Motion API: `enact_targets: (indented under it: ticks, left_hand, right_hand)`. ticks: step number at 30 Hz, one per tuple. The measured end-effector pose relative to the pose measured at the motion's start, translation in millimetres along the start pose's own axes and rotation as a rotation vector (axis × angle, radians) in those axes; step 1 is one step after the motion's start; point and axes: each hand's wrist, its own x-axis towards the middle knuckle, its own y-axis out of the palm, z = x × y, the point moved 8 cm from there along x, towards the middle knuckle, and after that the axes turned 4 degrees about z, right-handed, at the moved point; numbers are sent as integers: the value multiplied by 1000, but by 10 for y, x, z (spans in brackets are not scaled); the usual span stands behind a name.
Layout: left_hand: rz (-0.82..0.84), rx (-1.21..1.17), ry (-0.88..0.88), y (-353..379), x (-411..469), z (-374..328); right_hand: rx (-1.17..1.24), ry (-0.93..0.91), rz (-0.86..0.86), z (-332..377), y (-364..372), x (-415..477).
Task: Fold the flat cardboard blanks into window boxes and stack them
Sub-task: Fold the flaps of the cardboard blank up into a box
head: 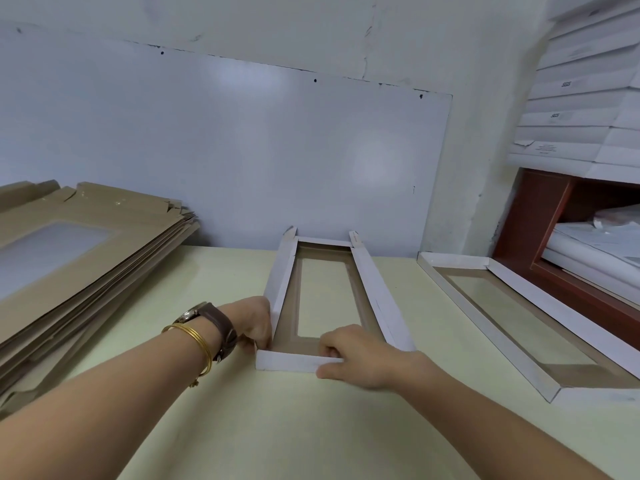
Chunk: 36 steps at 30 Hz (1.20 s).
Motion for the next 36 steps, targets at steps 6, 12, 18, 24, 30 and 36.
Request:
enact_targets:
  ticks: [6, 12, 18, 24, 30, 36]
  left_hand:
    - [-48, 66, -31, -105, 23, 136]
    - [-88, 74, -42, -152, 57, 186]
    - [-238, 318, -67, -230, -15, 70]
    - [-402, 475, 156, -136, -224, -384]
    - [-59, -40, 479, 327, -370, -851]
    - [-150, 81, 534, 591, -397, -1042]
  right_hand:
    - [-222, 79, 21, -443, -182, -317]
    - [-259, 154, 112, -670, -295, -439]
    - [-401, 98, 131, -551, -239, -391]
    - [-449, 49, 55, -399, -229, -382]
    - [-462, 67, 6, -289, -181, -340]
    - [-490, -45, -89, -24, -98, -332]
